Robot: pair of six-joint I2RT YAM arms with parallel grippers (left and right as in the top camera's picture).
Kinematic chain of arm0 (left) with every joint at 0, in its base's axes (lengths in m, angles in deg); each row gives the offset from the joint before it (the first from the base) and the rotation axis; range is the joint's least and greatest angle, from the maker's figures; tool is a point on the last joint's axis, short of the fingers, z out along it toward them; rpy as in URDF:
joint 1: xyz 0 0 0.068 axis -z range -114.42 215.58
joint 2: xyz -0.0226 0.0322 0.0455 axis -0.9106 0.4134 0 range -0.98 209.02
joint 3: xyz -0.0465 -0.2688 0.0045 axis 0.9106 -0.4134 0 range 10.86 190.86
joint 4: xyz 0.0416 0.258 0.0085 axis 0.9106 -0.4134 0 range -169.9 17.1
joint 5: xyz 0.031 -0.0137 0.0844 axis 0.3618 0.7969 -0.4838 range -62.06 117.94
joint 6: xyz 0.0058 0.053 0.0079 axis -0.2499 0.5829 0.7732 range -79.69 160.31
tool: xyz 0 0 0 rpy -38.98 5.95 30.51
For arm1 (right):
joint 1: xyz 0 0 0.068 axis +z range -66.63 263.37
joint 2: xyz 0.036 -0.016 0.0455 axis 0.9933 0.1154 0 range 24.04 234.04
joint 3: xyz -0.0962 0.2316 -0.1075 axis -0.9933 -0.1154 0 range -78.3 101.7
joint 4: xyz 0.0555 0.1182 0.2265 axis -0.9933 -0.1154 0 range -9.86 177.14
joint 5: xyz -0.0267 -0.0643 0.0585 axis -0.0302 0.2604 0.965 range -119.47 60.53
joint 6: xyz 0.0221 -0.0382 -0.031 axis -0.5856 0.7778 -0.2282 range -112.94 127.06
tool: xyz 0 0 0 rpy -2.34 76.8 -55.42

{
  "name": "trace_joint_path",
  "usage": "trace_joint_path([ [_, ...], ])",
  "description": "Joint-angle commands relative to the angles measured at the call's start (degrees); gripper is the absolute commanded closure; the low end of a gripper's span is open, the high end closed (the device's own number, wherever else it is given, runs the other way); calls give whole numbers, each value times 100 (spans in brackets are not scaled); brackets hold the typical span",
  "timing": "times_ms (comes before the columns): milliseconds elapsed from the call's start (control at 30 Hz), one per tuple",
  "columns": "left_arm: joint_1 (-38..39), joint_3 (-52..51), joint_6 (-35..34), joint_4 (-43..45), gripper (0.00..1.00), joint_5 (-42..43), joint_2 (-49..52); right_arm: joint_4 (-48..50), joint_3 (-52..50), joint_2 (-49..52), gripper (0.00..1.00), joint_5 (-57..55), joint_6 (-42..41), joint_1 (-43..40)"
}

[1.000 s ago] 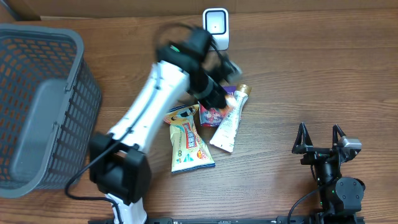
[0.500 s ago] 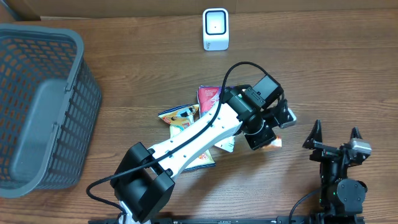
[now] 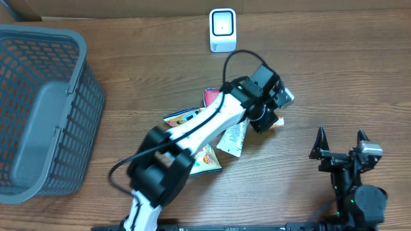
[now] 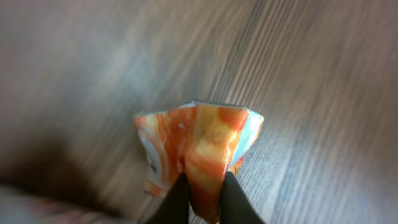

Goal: Scan the item barcode
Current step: 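Carry the orange pack right of the cream tube and release it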

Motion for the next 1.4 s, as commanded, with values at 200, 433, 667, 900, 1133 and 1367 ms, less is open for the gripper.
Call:
trace_joint_path([
  [200, 136, 304, -190, -428, 0, 514, 142, -2192, 1711, -55, 0, 702, -417, -17],
  [433, 122, 1862, -210, -1436, 0, 463, -212, -2166, 1891, -55, 0, 2651, -448, -17],
  [667, 120, 2083, -127, -1355, 2, 404, -170, -2090, 1882, -55, 0, 3027, -894, -17],
  [900, 39, 1980, -326, -1327, 96, 498, 450, -2020, 1882, -55, 96, 2813, -914, -17],
  [1133, -63, 1980, -584, -1508, 96, 638, 1080, -2225, 1882, -55, 96, 2463, -927, -17],
  [1367, -151, 1980, -649, -1611, 96, 623, 1154, -2247, 1882, -52, 96, 2461, -925, -17],
])
